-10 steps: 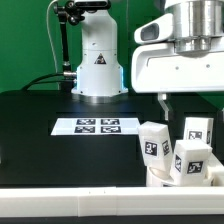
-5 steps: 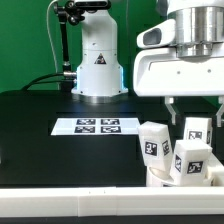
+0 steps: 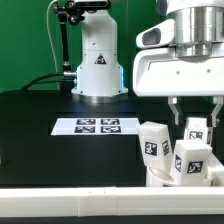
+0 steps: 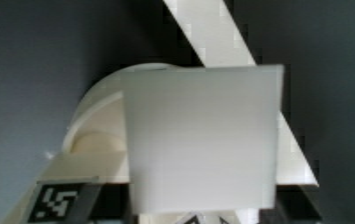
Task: Assemble stool
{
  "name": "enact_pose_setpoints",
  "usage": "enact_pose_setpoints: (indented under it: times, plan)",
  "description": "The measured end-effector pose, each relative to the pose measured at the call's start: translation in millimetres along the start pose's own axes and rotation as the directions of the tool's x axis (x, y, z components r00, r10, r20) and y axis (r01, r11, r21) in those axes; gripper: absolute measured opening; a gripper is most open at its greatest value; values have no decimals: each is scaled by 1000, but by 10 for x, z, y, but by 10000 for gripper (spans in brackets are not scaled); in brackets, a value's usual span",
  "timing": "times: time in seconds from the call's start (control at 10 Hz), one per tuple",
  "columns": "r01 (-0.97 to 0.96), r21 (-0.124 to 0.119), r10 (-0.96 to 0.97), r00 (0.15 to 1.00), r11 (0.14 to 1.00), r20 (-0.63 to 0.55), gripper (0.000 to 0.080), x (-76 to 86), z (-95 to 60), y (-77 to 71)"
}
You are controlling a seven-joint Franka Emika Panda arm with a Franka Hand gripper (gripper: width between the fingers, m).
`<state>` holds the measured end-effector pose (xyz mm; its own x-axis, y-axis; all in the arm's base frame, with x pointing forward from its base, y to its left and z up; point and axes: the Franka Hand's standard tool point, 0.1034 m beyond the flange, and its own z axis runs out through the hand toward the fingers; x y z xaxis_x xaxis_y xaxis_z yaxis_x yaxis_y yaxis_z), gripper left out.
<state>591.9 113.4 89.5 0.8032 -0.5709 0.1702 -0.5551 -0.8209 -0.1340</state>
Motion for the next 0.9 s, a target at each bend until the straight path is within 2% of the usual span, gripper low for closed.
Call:
enact_pose_setpoints:
  times: [0.3, 0.5, 0.7, 0.9]
  plan:
    - [-34, 0, 34, 999, 999, 0, 331, 1, 0, 2]
    - [-175, 2, 175, 985, 985, 3, 333, 4, 5, 14]
    - [-344, 9, 344, 939, 939, 10, 333, 22, 6, 39]
    - [-531, 16, 531, 847, 847, 21, 333, 33, 6, 53]
